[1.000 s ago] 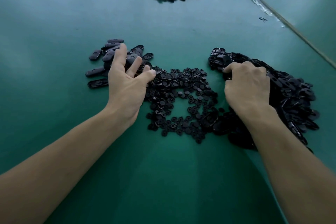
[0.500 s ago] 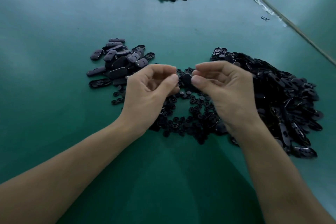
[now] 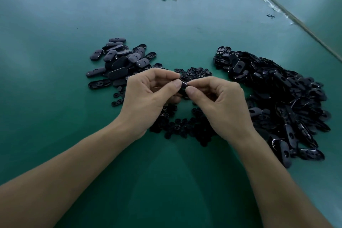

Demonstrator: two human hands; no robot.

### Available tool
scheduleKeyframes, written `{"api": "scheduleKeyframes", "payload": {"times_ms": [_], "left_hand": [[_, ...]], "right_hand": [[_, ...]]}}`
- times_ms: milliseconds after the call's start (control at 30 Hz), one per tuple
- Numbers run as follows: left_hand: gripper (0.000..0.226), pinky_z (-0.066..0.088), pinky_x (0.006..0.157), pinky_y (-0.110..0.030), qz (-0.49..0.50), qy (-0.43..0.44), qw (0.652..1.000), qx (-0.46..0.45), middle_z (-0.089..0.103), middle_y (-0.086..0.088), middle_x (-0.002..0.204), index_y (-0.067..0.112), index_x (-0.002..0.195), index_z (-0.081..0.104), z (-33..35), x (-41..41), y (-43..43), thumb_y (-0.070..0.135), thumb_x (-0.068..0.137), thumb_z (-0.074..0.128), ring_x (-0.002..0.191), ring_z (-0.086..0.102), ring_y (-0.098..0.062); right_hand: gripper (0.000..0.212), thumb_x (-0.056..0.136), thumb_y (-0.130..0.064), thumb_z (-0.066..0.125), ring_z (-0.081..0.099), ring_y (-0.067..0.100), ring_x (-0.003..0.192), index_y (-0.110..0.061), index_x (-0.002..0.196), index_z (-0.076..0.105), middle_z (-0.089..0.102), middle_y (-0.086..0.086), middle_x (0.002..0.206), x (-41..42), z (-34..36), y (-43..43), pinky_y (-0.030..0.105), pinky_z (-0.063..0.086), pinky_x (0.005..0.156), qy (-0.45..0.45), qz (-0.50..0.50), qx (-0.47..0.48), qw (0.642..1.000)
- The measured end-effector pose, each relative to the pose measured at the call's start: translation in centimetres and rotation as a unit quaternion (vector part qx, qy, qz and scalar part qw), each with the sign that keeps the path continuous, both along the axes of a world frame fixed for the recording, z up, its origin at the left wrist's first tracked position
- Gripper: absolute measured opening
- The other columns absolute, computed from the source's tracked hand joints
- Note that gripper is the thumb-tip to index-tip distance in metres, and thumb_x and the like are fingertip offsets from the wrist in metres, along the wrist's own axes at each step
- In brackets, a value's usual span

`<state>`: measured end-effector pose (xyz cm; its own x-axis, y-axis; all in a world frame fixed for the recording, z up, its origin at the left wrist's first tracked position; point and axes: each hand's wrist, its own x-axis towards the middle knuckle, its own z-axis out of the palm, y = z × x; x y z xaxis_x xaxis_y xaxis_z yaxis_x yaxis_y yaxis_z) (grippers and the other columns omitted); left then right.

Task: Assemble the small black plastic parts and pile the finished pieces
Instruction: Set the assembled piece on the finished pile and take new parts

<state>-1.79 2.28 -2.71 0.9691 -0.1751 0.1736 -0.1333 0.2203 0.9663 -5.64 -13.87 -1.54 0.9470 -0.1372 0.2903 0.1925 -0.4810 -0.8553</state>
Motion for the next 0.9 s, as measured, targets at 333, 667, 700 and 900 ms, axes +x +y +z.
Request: {"api": "scheduleKeyframes", "payload": {"times_ms": [333, 667, 700, 900], "left_hand": [[0.014, 0.058, 0.062, -0.023, 0.001, 0.015, 1.0, -0.01, 0.074, -0.002, 0.076, 0.01, 0.099, 0.071, 0.0, 0.1, 0.1, -0.001, 0.094, 0.064, 0.07, 0.071, -0.014], [0.013, 0.059, 0.066, -0.024, 0.022, 0.036, 0.998, -0.04, 0.071, -0.005, 0.077, 0.004, 0.099, 0.067, 0.2, 0.1, -0.1, -0.007, 0.092, 0.064, 0.074, 0.071, -0.014], [0.014, 0.059, 0.066, -0.024, 0.022, 0.034, 0.998, -0.039, 0.071, -0.005, 0.078, 0.004, 0.1, 0.067, 0.2, 0.0, 0.0, -0.006, 0.092, 0.064, 0.074, 0.071, -0.014], [0.015, 0.059, 0.068, -0.024, 0.025, 0.029, 0.999, -0.033, 0.073, -0.005, 0.08, 0.006, 0.1, 0.069, 0.1, -0.1, -0.1, -0.006, 0.091, 0.065, 0.075, 0.072, -0.015]], "right_hand": [[0.016, 0.095, -0.025, 0.067, 0.065, 0.005, 0.087, -0.022, 0.108, 0.076, 0.071, -0.016, 0.088, 0.0, 0.0, -0.3, 0.02, 0.051, 0.082, -0.015, -0.076, -0.133, 0.988], [0.02, 0.097, -0.035, 0.062, 0.047, 0.017, 0.103, -0.026, 0.11, 0.075, 0.05, -0.008, 0.094, -0.2, -0.1, 1.1, 0.029, 0.038, 0.088, 0.043, -0.069, -0.315, 0.945], [0.02, 0.098, -0.034, 0.061, 0.048, 0.017, 0.102, -0.025, 0.11, 0.075, 0.051, -0.007, 0.095, -0.2, -0.1, 1.2, 0.029, 0.038, 0.088, 0.044, -0.072, -0.317, 0.945], [0.018, 0.102, -0.026, 0.055, 0.053, 0.02, 0.098, -0.018, 0.104, 0.071, 0.06, -0.001, 0.099, -0.1, -0.1, 1.2, 0.035, 0.044, 0.088, 0.02, -0.083, -0.283, 0.955]]}}
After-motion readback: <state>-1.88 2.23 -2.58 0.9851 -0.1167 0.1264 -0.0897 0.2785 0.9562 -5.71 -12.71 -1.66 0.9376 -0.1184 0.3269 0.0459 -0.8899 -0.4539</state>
